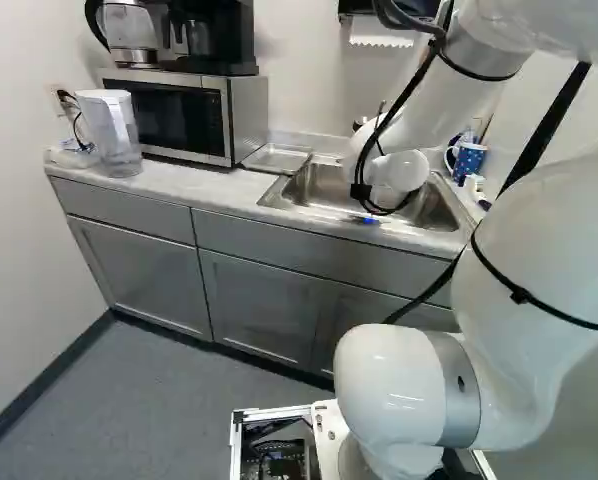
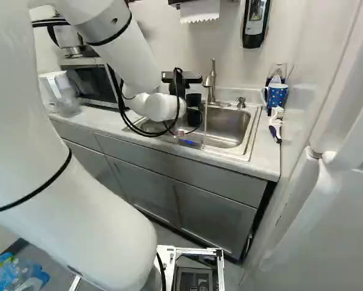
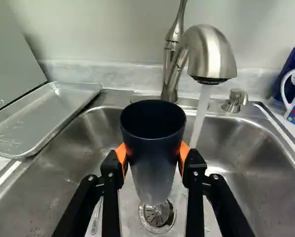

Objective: Rinse the cup and place it in the tray

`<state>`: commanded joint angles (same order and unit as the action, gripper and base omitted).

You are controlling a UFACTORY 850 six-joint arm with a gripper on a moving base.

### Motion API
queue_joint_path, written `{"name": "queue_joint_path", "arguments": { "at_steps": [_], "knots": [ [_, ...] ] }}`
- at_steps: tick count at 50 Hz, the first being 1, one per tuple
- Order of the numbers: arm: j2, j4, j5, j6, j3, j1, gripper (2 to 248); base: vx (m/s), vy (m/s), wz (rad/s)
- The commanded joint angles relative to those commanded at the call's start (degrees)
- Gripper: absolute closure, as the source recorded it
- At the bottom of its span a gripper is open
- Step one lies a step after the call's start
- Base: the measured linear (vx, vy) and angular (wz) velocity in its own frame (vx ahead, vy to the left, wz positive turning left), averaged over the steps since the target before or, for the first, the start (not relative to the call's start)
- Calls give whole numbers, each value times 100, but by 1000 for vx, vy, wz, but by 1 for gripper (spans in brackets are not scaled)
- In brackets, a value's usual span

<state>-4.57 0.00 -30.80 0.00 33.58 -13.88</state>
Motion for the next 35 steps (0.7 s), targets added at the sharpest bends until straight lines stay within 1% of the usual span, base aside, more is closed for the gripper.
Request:
{"name": "queue_joint_path", "arguments": {
  "at_steps": [19,35],
  "knots": [
    [72,0,235,0,69,-254,129,0,0,0],
    [138,0,236,0,134,-443,129,0,0,0]
  ]
}}
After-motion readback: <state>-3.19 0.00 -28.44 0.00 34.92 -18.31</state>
